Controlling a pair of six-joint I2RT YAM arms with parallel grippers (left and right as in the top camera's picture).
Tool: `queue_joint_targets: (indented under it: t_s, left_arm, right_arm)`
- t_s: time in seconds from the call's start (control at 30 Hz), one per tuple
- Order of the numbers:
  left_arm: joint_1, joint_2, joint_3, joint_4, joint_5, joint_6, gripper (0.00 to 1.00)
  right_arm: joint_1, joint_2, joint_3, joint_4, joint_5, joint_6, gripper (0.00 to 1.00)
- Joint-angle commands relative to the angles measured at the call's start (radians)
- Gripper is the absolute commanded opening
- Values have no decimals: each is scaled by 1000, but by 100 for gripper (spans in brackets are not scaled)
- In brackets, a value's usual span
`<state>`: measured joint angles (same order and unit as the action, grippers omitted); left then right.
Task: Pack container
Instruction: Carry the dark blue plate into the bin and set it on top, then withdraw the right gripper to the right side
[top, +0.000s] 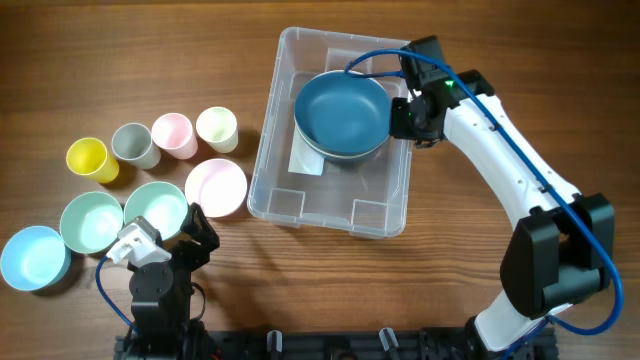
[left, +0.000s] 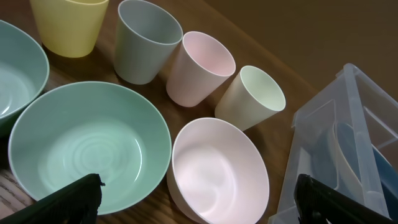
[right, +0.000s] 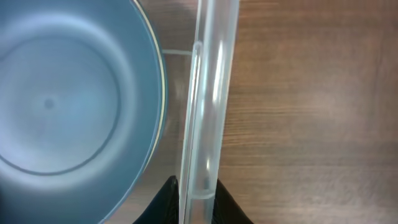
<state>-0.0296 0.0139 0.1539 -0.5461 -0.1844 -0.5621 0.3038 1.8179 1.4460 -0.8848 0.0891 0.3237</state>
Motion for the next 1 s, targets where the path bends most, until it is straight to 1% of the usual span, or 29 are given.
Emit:
queue_joint_targets:
  t_s: [0.0,0.3,0.37,0.4,0.5,0.53,0.57,0.63,0.73,0.8,0.9,0.97]
  left_arm:
    - [8,-7,-6,3,9,8,100]
    - [8,-7,-6,3,9,8,100]
    - [8,-7,-6,3,9,8,100]
    - [8,-7,-6,3,9,8,100]
    - [8,-7,-6,3,9,8,100]
    - [8,-7,-6,3,9,8,100]
    - [8,-7,-6,3,9,8,100]
    - [8,-7,-6,3,9,8,100]
    - [8,-7,-6,3,9,8,100]
    - [8,-7,-6,3,9,8,100]
    - [8,-7,-6,3,9,8,100]
    - [8,-7,-6,3,9,8,100]
  right_arm:
    - [-1,-15,-6,16,-35,-92,16]
    - [-1,-15,-6,60,-61,-294,16]
    - [-3,-16,-6,58,-60,-266,16]
    - [-6,-18,-6,54,-61,-212,16]
    - [-14,-53,-3,50,-61,-117,24]
    - [-15,-75,-1,43,-61,-91,27]
    - [-18,-126,4,26,-61,-29,36]
    - [-35,-234,7,0,-43,103,58]
    - [-77,-344,7,-24,10,257,72]
    - [-118,-399,7,-30,12,296,79]
    - [-192,-453,7,-37,50,371,99]
    - [-227,-461,7,-33,57,386,100]
